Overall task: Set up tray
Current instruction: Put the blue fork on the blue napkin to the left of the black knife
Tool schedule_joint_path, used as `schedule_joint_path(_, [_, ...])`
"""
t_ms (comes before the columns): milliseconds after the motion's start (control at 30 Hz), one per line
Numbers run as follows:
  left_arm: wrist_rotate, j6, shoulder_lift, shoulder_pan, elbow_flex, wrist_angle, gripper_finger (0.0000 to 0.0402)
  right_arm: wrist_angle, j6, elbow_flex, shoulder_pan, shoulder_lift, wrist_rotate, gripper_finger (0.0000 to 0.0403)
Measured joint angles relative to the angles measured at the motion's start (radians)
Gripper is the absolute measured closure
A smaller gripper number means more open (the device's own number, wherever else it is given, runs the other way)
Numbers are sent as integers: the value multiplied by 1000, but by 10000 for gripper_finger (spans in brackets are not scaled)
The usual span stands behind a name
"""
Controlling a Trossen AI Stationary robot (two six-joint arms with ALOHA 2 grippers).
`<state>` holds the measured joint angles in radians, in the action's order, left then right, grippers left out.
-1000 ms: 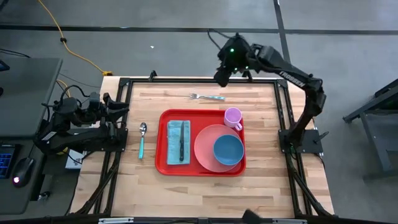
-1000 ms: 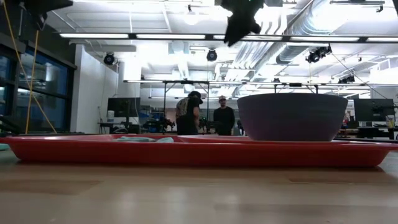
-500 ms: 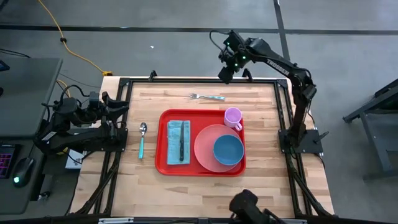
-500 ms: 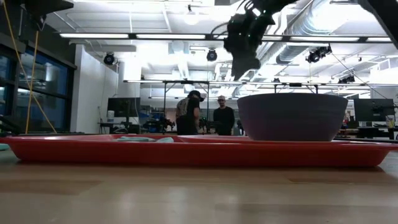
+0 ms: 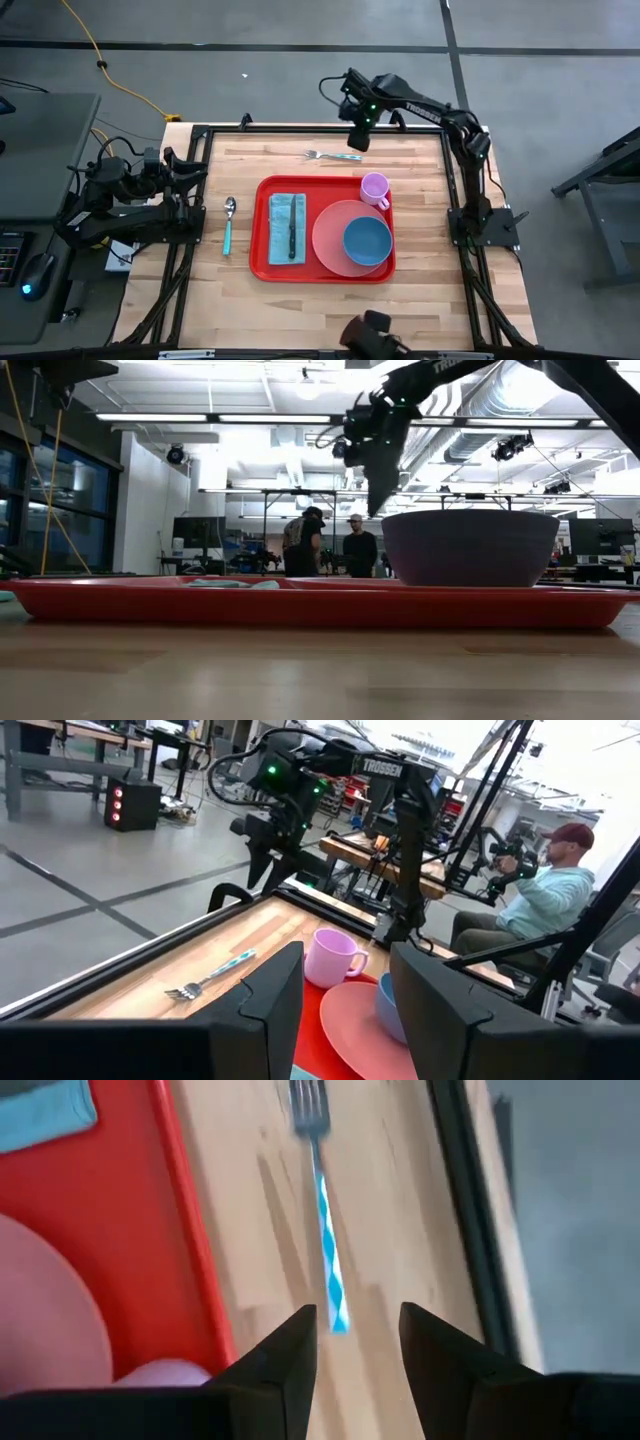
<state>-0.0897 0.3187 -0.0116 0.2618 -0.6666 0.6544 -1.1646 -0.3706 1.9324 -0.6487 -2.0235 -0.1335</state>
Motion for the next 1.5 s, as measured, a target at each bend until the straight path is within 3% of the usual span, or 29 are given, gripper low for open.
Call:
schedule_joint_path(233, [-1, -3, 0, 0, 0, 0, 220, 114, -44, 0, 64, -38, 27, 281])
schedule_joint_path(433, [-1, -3, 0, 0, 0, 1, 220, 81, -3, 0, 83, -139, -36, 281])
schedule_joint_path(1200, [-2, -3, 0, 0, 0, 47, 220, 11, 4, 0, 1, -198, -219, 278])
schedule_joint_path(1333, [-14, -3, 0, 0, 0, 55, 220, 6, 2, -4, -3, -202, -200, 251])
schedule_joint_path(1500, [-14, -3, 0, 0, 0, 54, 220, 32, -13, -5, -4, -204, -103, 196])
